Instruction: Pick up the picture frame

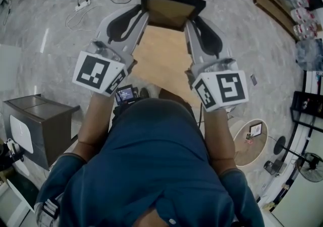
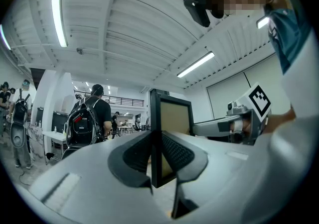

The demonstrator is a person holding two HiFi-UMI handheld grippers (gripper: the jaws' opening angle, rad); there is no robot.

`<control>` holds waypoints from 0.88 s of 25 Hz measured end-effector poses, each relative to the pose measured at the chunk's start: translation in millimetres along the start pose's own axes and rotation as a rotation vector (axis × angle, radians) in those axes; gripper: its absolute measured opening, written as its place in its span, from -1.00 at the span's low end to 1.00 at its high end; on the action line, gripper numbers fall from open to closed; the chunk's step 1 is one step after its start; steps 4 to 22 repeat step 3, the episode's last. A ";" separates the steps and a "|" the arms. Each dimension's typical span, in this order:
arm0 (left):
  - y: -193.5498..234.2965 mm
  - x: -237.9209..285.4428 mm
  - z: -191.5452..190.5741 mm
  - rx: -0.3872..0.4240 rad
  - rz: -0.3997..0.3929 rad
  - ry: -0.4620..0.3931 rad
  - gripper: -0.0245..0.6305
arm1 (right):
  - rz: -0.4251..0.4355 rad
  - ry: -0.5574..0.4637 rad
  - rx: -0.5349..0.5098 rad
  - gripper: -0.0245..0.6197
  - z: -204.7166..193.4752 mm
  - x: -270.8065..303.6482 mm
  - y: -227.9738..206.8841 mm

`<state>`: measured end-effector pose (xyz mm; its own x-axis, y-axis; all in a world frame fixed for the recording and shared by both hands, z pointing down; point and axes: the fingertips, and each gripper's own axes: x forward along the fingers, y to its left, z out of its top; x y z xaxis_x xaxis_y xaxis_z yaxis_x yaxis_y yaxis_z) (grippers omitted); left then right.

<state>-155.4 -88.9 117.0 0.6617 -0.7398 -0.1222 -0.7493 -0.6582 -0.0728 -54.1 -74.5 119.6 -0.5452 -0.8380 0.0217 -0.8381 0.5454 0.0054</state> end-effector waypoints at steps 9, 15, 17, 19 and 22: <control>-5.8 -1.2 -4.7 0.007 -0.012 0.030 -0.76 | -0.010 -0.003 0.003 -0.72 -1.3 -5.5 -1.0; -5.8 -1.2 -4.7 0.007 -0.012 0.030 -0.76 | -0.010 -0.003 0.003 -0.72 -1.3 -5.5 -1.0; -5.8 -1.2 -4.7 0.007 -0.012 0.030 -0.76 | -0.010 -0.003 0.003 -0.72 -1.3 -5.5 -1.0; -5.8 -1.2 -4.7 0.007 -0.012 0.030 -0.76 | -0.010 -0.003 0.003 -0.72 -1.3 -5.5 -1.0; -5.8 -1.2 -4.7 0.007 -0.012 0.030 -0.76 | -0.010 -0.003 0.003 -0.72 -1.3 -5.5 -1.0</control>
